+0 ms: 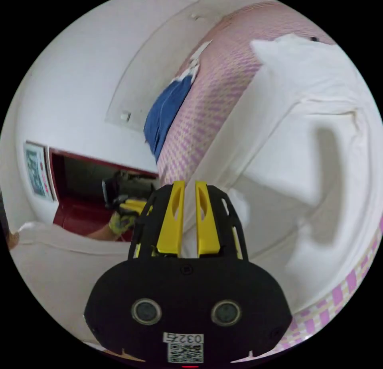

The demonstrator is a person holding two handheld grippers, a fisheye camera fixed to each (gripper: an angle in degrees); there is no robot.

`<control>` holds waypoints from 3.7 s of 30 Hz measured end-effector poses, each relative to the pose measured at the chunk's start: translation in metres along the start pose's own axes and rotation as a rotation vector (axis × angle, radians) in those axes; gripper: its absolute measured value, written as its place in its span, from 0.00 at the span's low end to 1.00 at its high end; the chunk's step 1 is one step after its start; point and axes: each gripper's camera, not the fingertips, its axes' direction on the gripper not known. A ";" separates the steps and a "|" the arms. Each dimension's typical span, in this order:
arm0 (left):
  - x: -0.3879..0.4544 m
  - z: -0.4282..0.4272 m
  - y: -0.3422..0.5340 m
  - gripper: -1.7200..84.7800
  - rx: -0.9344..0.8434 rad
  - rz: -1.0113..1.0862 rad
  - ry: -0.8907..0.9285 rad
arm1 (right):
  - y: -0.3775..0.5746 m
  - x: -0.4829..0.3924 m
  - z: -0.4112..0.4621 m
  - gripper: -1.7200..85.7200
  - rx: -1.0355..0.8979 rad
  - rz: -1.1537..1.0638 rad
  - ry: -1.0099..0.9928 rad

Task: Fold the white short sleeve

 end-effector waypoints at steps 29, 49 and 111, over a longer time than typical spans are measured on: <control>0.092 0.039 -0.054 0.12 -0.423 0.616 -0.215 | 0.054 -0.201 0.111 0.01 -0.533 -0.893 0.078; 0.057 0.029 -0.046 0.19 -0.166 0.494 0.053 | 0.039 -0.237 0.093 0.01 -0.500 -1.036 0.004; -0.118 0.281 -0.405 0.04 0.017 0.093 0.081 | -0.127 0.171 -0.126 0.07 0.286 0.276 0.252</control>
